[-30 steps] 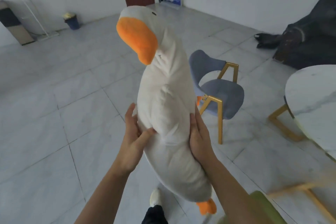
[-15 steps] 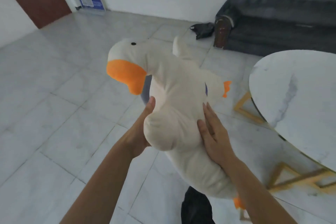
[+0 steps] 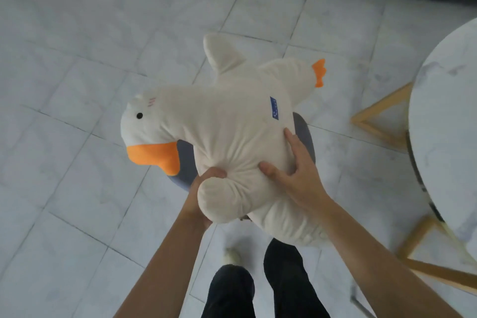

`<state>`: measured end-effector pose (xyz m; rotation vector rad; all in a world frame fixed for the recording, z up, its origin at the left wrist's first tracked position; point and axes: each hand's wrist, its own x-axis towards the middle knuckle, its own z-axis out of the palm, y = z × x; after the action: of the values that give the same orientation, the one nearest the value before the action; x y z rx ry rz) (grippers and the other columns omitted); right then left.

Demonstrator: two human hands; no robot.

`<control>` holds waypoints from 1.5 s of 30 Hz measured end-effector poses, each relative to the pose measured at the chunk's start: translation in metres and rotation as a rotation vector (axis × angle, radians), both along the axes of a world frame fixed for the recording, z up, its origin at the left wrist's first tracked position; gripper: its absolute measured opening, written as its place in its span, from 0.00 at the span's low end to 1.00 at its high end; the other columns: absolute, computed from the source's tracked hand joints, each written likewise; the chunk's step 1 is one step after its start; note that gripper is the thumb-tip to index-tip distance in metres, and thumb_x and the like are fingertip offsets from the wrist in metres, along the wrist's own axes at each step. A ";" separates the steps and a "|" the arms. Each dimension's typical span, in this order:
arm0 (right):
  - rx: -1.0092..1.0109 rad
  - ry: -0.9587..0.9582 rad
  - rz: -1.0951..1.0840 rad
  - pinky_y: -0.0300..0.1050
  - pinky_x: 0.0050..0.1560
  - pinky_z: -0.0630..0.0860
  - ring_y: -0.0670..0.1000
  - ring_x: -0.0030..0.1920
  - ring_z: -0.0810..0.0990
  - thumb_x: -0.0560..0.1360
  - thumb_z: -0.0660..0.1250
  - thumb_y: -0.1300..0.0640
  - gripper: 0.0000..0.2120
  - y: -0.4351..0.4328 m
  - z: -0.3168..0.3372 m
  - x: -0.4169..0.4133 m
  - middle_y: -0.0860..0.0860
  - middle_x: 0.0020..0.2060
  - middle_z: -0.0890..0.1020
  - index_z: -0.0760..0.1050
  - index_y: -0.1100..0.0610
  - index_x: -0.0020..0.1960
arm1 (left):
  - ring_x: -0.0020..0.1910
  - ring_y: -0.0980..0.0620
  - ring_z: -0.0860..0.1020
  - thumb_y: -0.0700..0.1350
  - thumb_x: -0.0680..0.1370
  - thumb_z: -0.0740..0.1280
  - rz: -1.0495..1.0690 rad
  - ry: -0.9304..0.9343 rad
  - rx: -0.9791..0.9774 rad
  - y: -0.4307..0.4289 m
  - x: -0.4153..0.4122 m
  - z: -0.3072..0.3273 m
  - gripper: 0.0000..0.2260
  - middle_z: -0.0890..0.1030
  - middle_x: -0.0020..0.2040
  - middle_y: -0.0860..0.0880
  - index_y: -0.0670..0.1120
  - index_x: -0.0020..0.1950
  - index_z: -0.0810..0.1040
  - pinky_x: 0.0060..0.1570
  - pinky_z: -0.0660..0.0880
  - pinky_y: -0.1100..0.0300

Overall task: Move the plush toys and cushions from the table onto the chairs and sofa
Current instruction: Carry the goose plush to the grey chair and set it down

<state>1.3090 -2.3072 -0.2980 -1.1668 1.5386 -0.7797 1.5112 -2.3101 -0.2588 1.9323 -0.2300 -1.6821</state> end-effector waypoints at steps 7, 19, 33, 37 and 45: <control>0.100 0.160 0.036 0.48 0.77 0.53 0.47 0.82 0.51 0.70 0.73 0.33 0.49 -0.064 -0.149 0.021 0.46 0.82 0.53 0.50 0.42 0.82 | 0.45 0.44 0.82 0.45 0.74 0.71 -0.091 -0.053 0.161 -0.068 0.024 -0.140 0.14 0.84 0.47 0.43 0.42 0.58 0.81 0.44 0.79 0.53; 0.294 0.225 0.140 0.62 0.78 0.55 0.61 0.78 0.60 0.69 0.70 0.29 0.49 -0.080 -0.261 0.053 0.56 0.79 0.61 0.50 0.40 0.81 | 0.72 0.40 0.72 0.49 0.80 0.70 -0.569 -0.584 -0.083 -0.066 0.038 -0.241 0.29 0.74 0.73 0.44 0.42 0.77 0.64 0.68 0.70 0.52; 0.452 0.146 0.131 0.62 0.78 0.55 0.63 0.79 0.53 0.74 0.66 0.30 0.44 -0.062 -0.274 0.071 0.57 0.78 0.53 0.43 0.33 0.80 | 0.67 0.36 0.70 0.44 0.76 0.71 -0.872 -1.204 -0.432 -0.041 0.020 -0.204 0.31 0.71 0.70 0.37 0.42 0.77 0.65 0.65 0.68 0.42; 0.462 0.066 0.149 0.61 0.78 0.58 0.60 0.81 0.54 0.75 0.63 0.30 0.45 -0.051 -0.271 0.071 0.54 0.82 0.46 0.35 0.33 0.79 | 0.77 0.33 0.65 0.42 0.77 0.68 -1.337 -1.394 -0.915 -0.076 0.010 -0.201 0.28 0.67 0.77 0.34 0.44 0.77 0.69 0.73 0.60 0.33; 0.432 0.135 0.174 0.61 0.80 0.48 0.58 0.82 0.45 0.77 0.63 0.31 0.40 -0.068 -0.267 0.065 0.53 0.82 0.42 0.47 0.38 0.81 | 0.82 0.34 0.50 0.58 0.85 0.52 -1.484 -1.489 -0.571 -0.138 0.061 -0.223 0.28 0.53 0.81 0.31 0.49 0.83 0.57 0.76 0.33 0.41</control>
<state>1.3743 -2.3750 -0.5652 -1.0243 1.5902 -0.2372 1.5719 -2.4480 -0.4822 2.0537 -2.7214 -0.0117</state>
